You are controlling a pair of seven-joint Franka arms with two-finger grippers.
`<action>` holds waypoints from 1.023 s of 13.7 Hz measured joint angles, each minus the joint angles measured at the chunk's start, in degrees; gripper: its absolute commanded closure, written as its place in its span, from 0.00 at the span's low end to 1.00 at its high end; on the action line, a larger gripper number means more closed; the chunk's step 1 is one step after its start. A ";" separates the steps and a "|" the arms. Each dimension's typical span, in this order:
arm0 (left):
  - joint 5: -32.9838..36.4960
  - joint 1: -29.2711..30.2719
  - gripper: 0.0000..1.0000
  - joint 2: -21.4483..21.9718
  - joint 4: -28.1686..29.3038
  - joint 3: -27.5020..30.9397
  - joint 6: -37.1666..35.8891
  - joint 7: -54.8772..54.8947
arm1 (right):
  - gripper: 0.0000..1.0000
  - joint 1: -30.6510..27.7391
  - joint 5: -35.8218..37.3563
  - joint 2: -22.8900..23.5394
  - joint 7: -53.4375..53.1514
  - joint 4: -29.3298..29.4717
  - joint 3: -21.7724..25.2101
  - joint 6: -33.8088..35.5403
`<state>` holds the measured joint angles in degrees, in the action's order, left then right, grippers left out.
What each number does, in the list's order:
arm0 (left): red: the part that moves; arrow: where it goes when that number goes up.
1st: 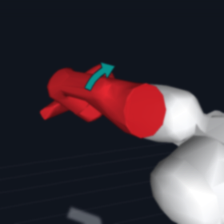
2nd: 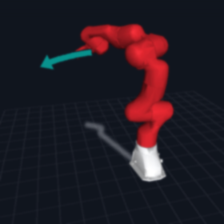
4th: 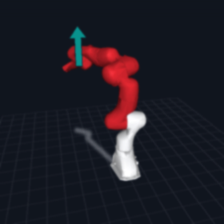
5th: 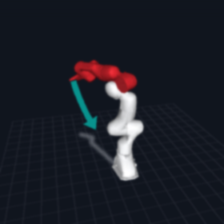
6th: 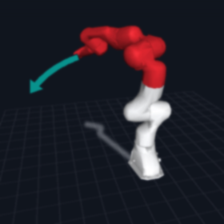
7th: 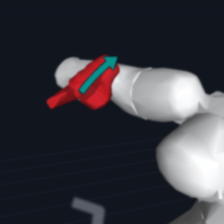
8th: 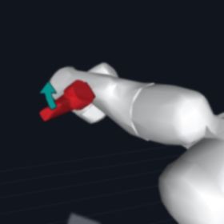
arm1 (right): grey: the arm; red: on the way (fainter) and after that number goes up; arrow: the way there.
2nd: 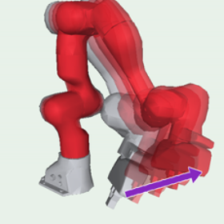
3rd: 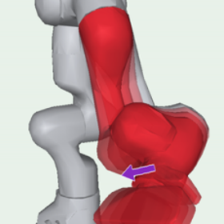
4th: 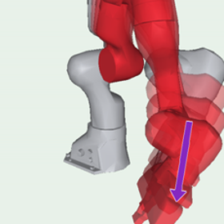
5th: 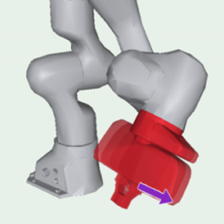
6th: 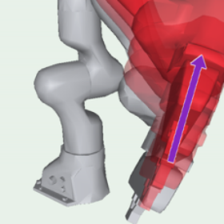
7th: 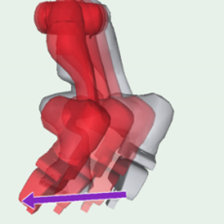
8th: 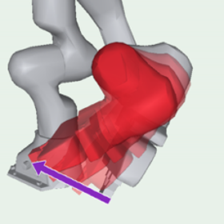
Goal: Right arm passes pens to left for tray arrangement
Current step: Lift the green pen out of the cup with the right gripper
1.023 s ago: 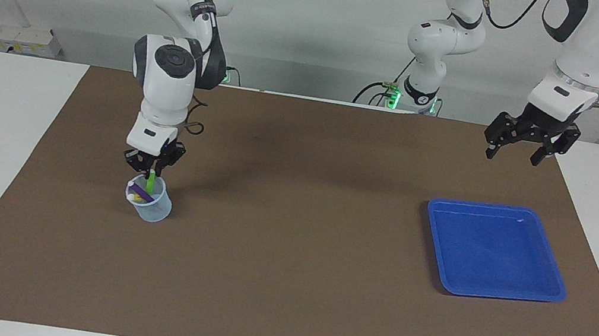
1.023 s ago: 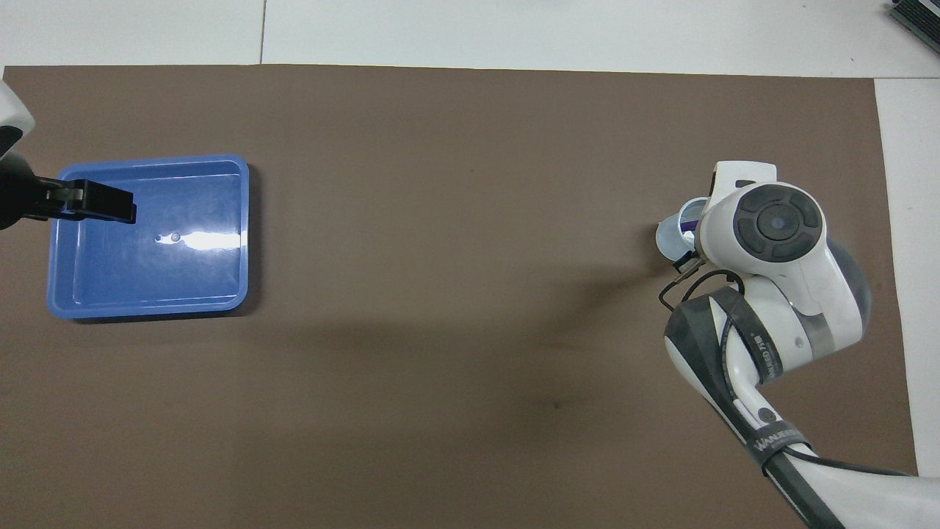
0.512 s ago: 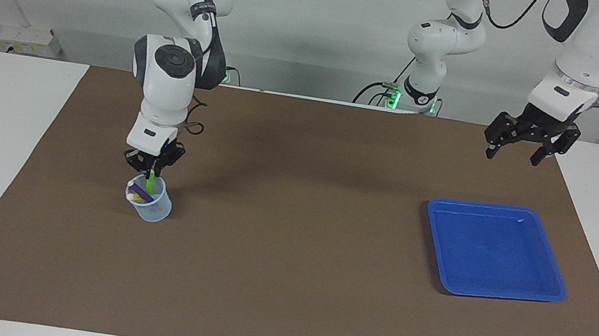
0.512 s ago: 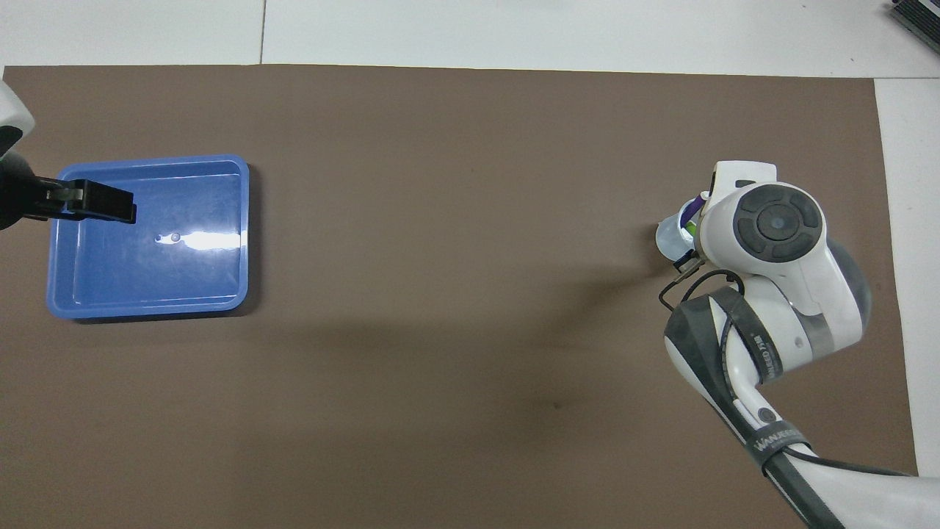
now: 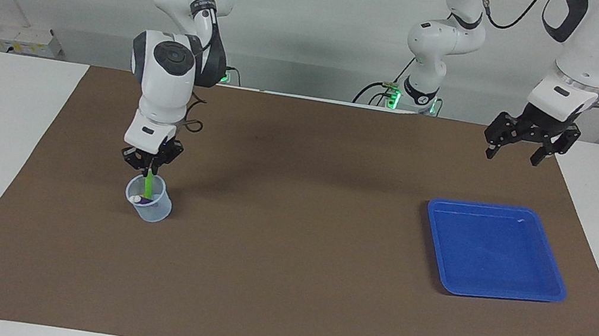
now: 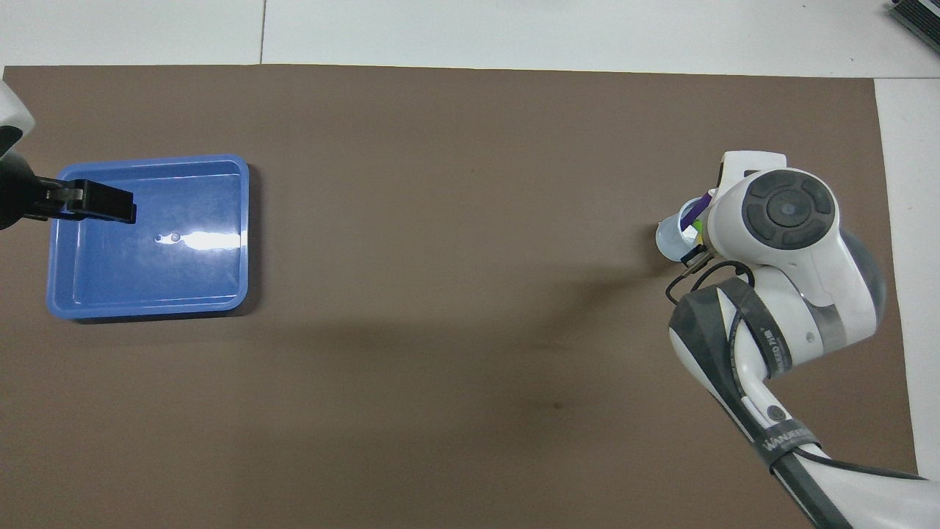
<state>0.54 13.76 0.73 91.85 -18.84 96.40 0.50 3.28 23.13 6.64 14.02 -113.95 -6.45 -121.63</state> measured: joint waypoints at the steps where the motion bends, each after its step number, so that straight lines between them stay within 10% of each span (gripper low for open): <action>1: 0.00 0.00 0.00 0.00 0.00 0.00 0.00 0.00 | 0.85 -0.12 -1.38 -0.24 1.43 1.09 0.05 1.37; 14: 0.00 0.00 0.00 0.00 0.00 0.01 0.00 0.00 | 0.85 -5.06 -17.31 -3.68 9.31 17.98 0.32 26.37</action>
<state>0.54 13.76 0.73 91.85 -18.83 96.39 0.50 -1.78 5.82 2.96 23.34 -95.97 -6.13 -95.26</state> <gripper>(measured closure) 0.000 0.815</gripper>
